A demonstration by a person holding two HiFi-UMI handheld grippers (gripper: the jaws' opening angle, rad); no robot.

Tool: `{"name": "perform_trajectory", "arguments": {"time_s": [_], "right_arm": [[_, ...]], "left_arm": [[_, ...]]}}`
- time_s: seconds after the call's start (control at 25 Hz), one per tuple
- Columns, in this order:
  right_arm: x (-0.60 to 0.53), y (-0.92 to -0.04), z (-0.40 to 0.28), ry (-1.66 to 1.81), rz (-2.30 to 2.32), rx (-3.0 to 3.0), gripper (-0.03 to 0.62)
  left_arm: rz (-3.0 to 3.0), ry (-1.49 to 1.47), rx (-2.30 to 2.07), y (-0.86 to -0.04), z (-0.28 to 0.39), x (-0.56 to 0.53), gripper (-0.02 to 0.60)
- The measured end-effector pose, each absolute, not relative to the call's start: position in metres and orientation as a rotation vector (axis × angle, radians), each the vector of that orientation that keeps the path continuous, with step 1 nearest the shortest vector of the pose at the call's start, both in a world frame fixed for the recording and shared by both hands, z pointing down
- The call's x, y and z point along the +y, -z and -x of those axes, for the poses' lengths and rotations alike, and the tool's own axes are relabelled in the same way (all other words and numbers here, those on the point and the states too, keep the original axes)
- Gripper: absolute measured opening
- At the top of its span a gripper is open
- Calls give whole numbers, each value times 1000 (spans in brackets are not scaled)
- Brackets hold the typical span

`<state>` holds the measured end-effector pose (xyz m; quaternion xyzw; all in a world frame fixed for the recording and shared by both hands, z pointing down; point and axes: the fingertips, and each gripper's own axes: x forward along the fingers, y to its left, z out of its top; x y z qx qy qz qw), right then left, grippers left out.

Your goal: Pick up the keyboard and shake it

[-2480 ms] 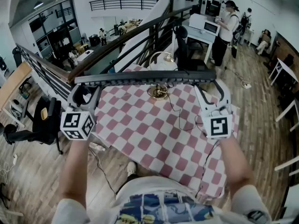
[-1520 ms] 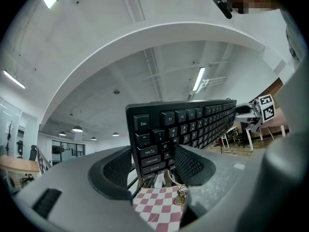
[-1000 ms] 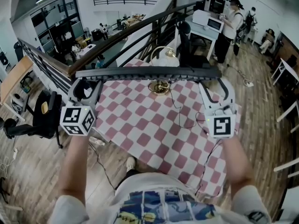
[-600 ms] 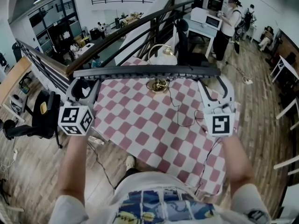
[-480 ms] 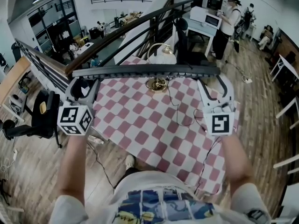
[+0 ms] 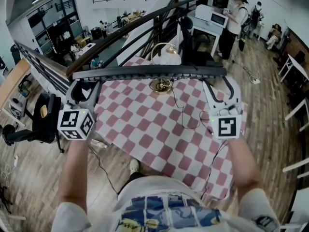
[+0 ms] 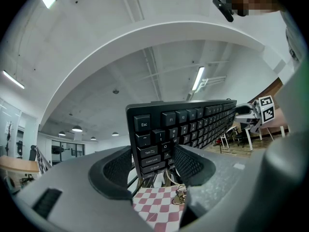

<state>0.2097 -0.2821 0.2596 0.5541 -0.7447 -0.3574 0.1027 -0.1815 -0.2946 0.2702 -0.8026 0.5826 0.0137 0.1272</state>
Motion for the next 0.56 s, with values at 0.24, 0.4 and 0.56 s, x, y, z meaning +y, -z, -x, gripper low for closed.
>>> {"name": "perform_trajectory", "arguments": {"time_s": [0.24,0.4,0.56], "right_arm": [[-281,-261,-210,1036,-1642,-2208,235],[-281,-261,-208,1045,-1633,-2203,235],[-282,-265,-207,1044,-1624,-2201,235]], "left_arm": [[2340,-41,1698,-271,182,-293,268],[2343,-45,1700,-272,183,-293,268],[2350,-43,1707,-277,185,-295,268]]}}
